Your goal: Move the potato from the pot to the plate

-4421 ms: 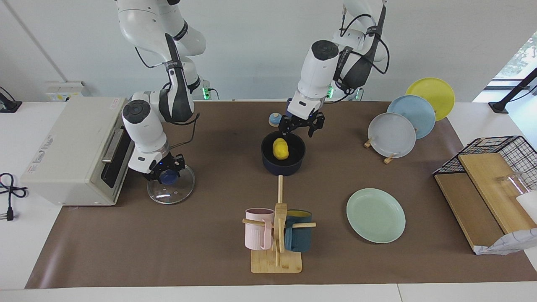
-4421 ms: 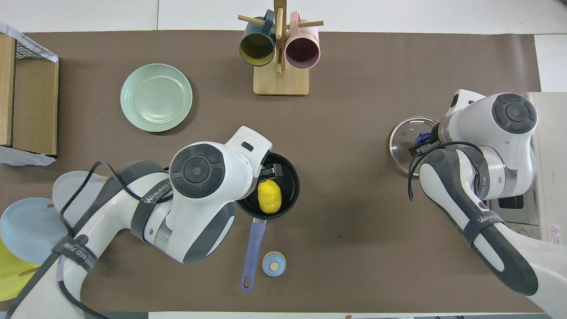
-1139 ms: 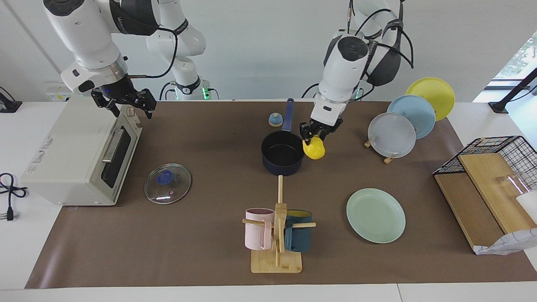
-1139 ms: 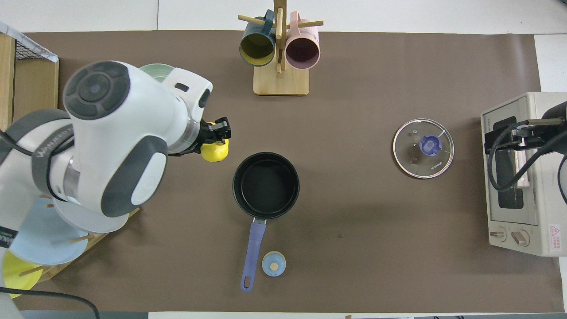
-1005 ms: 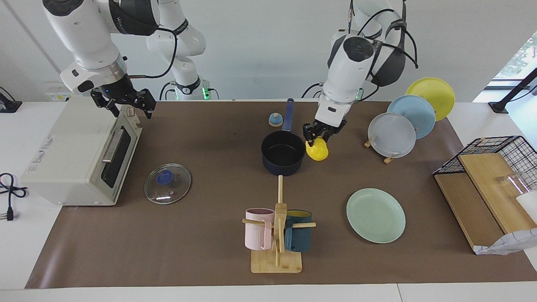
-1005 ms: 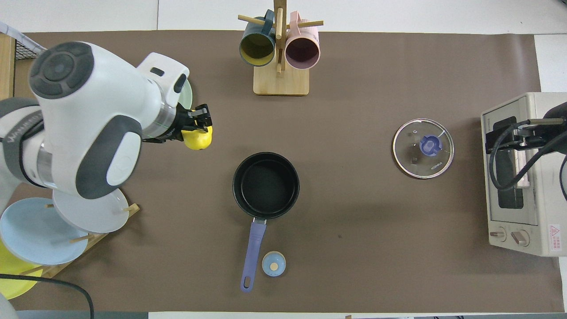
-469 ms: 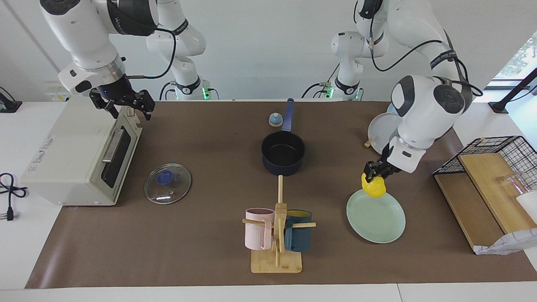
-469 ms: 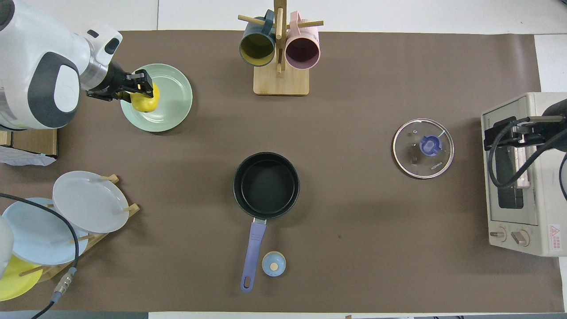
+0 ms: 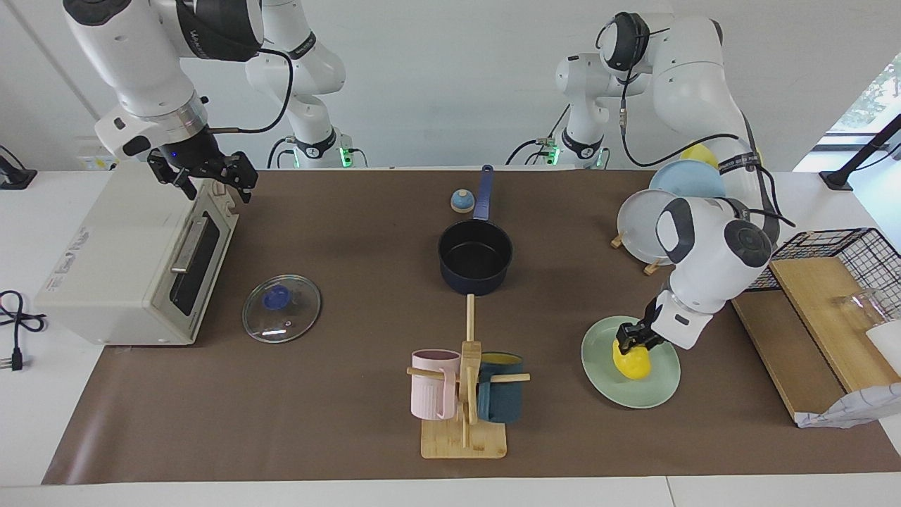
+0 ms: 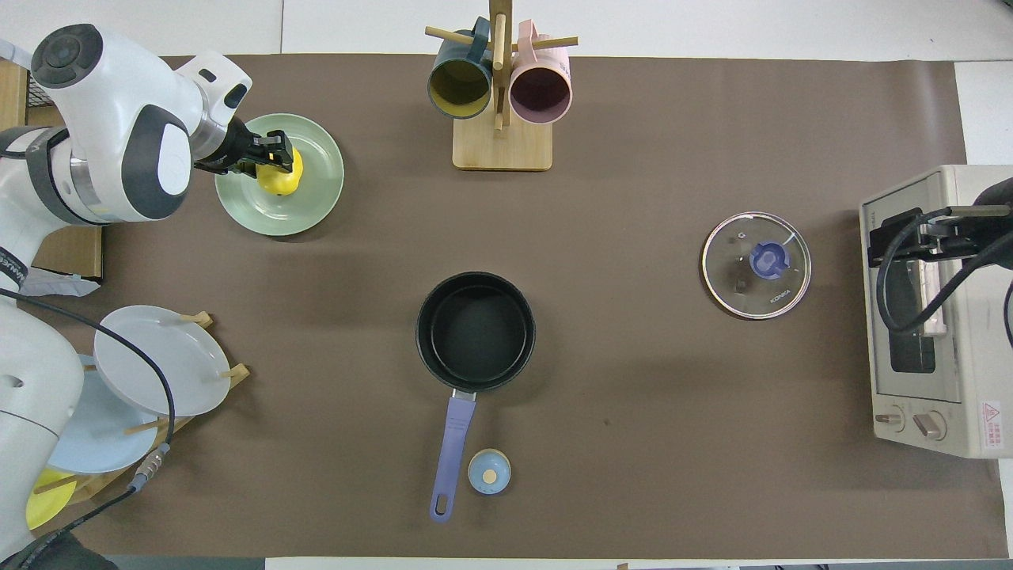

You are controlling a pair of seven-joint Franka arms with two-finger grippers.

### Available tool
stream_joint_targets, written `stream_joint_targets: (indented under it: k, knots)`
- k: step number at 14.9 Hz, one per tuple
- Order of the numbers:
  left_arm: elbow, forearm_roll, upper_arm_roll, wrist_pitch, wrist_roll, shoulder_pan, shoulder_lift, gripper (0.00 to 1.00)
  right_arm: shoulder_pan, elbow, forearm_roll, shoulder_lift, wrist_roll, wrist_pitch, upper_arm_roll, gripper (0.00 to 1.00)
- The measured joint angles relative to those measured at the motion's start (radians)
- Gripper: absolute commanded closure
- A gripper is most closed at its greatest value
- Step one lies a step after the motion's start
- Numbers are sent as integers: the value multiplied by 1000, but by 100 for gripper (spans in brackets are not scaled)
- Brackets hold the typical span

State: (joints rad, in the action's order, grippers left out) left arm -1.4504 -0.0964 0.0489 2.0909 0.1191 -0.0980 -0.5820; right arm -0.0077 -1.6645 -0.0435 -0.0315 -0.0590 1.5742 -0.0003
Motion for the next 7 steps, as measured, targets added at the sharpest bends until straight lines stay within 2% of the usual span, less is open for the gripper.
stream_joint_targets:
  k: [1,2,4,7]
  knots:
    - [-1,0,0,4,-3,0,0,100,0,0,0,0,0,0,0,0]
    - [-2,0,0,9,-6,0,0,90,0,0,0,0,0,0,0,0]
    - [-4,0,1,17,-19,0,0,0,0,0,0,0,0,0,0,0]
    - [-9,1,3,21,-30,-1,-1,0,1,0,0,0,0,0,1,0]
